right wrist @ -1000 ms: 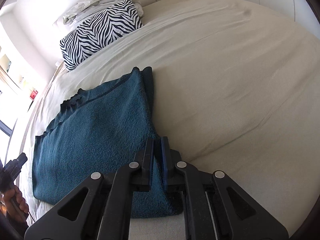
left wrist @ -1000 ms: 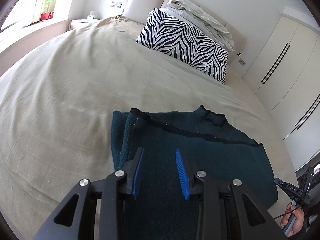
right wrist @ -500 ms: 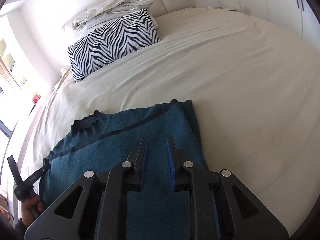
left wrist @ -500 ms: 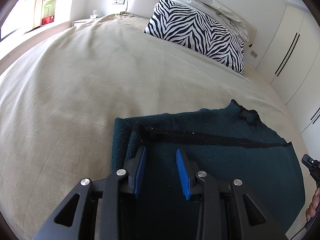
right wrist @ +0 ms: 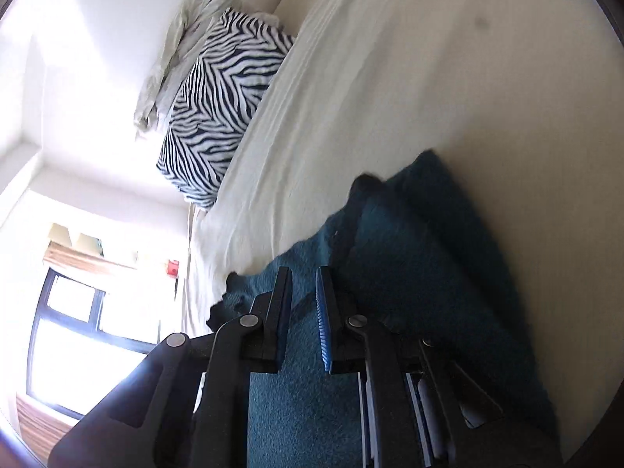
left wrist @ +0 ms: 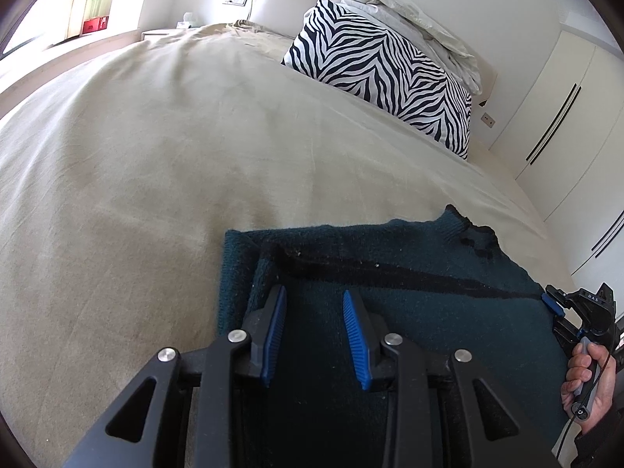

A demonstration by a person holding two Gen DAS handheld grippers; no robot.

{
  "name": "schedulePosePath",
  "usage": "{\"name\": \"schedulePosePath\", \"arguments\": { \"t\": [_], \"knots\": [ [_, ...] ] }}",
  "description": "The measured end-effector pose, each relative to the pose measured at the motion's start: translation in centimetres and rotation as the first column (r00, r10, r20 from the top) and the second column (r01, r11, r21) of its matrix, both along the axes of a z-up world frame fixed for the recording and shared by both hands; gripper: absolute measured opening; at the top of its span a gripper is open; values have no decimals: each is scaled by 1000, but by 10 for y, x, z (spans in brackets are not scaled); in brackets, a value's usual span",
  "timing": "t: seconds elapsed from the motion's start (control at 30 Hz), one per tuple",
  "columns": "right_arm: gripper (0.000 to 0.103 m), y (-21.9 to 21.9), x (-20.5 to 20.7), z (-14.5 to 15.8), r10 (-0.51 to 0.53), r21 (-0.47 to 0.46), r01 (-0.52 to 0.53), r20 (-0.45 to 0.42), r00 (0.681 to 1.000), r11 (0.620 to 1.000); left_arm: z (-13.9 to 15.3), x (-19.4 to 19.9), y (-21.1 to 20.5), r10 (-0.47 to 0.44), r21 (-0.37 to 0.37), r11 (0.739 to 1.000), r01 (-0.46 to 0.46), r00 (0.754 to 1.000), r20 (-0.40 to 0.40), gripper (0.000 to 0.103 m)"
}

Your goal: Fold small clothes

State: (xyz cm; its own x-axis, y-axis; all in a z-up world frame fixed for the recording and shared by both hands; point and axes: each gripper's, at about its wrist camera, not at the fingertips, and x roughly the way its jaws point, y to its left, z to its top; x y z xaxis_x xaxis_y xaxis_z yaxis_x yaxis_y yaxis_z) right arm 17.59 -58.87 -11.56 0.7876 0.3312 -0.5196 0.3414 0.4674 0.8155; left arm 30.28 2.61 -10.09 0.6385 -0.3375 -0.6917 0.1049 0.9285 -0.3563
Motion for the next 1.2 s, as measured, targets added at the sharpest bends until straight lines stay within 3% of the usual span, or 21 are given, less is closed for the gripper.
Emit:
{"name": "schedulePosePath", "arguments": {
  "t": [0.17,0.27,0.37,0.43,0.47,0.53,0.6,0.67,0.73,0.8,0.83,1.07,1.2],
  "knots": [
    [10,-34,-17,2,-75,-31,75,-8,997,997,-2,0,4,-4,-28,1000,4,1000,2,34],
    [16,-28,-31,21,-97,-105,94,-22,995,990,-2,-1,3,-3,-20,1000,3,1000,8,34],
    [19,21,-35,44,86,-112,-81,40,996,990,5,-5,-3,6,26,1000,-6,1000,4,34],
    [19,72,-37,54,233,-107,-225,69,970,968,21,-18,-9,42,81,996,-42,999,6,36],
    [19,96,-40,55,298,-94,-291,80,951,952,30,-31,-11,51,73,996,-52,998,25,40],
    [19,141,-49,49,409,-49,-406,93,908,913,45,-60,-16,40,42,998,-42,998,49,52],
    [19,178,-60,36,486,0,-487,81,870,873,51,-93,-26,1,32,999,-3,998,55,57],
    [19,207,-71,20,549,17,-551,61,834,834,45,-120,-41,-62,30,998,61,997,36,59],
    [19,219,-80,3,572,22,-572,7,820,820,27,-134,-57,-118,61,991,118,993,-6,59],
    [16,209,-92,-5,540,60,-541,29,841,839,4,-141,-62,-127,82,988,132,990,-61,58],
    [16,197,-97,-5,510,67,-511,28,859,857,1,-144,-59,-124,75,989,127,991,-51,56],
    [15,78,-154,0,188,28,-188,20,982,982,2,-147,-39,-135,46,989,138,989,-55,50],
    [17,31,-183,7,1,14,0,-14,1000,1000,2,-153,-31,-123,52,991,126,991,-56,50]
  ]
}}
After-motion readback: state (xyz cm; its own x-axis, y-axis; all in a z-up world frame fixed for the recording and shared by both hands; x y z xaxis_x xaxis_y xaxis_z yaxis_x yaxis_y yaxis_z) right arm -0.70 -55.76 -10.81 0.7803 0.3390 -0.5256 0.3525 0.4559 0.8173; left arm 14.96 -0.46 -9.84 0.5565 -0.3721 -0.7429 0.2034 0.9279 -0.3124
